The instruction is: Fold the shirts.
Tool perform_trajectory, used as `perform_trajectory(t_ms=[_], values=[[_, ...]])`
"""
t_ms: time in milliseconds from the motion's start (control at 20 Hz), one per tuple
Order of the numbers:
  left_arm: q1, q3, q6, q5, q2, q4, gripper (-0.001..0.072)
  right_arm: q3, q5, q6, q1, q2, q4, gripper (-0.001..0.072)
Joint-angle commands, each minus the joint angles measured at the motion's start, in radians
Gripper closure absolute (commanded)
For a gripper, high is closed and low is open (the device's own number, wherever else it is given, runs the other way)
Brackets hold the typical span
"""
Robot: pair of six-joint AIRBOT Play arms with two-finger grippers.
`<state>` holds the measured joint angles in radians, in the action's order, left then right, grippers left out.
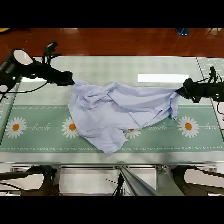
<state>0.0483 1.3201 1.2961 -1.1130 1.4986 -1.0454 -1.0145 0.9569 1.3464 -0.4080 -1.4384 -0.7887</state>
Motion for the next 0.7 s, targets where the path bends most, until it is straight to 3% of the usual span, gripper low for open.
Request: perform_trajectory(t_ms=[0,100,200,250,300,450,550,600,650], values=[[0.002,0.007,0.045,-0.054,0.025,-0.001,0.0468,-0.019,0.01,-0.042,-0.006,-0.003,0.003,0.0567],[-0.034,0.052,0.045,-0.151,0.009,-0.01,0.0328,-0.097,0.134,-0.121,-0.027,0.023,-0.011,0.0559],[-0.093,0.108,0.049,-0.277,-0.021,-0.012,0.0266,-0.217,0.286,-0.171,-0.061,0.06,-0.072,0.0536],[-0.124,0.119,0.069,-0.33,-0.049,-0.012,0.0253,-0.27,0.336,-0.174,-0.076,0.084,-0.121,0.0383],[-0.151,0.117,0.083,-0.375,-0.078,-0.017,0.0253,-0.312,0.382,-0.174,-0.084,0.116,-0.211,0.0279],[-0.202,0.029,0.113,-0.413,-0.184,-0.02,0.0253,-0.346,0.433,-0.092,-0.085,0.198,-0.568,0.0276],[-0.203,-0.119,0.112,-0.386,-0.254,-0.019,0.024,-0.346,0.447,-0.072,-0.085,0.208,-0.634,0.0276],[-0.203,-0.2,0.111,-0.38,-0.279,-0.015,0.0181,-0.34,0.45,-0.072,-0.084,0.205,-0.633,0.0276],[-0.201,-0.285,0.111,-0.376,-0.299,-0.015,0.0075,-0.322,0.45,-0.072,-0.079,0.205,-0.634,0.0271]])
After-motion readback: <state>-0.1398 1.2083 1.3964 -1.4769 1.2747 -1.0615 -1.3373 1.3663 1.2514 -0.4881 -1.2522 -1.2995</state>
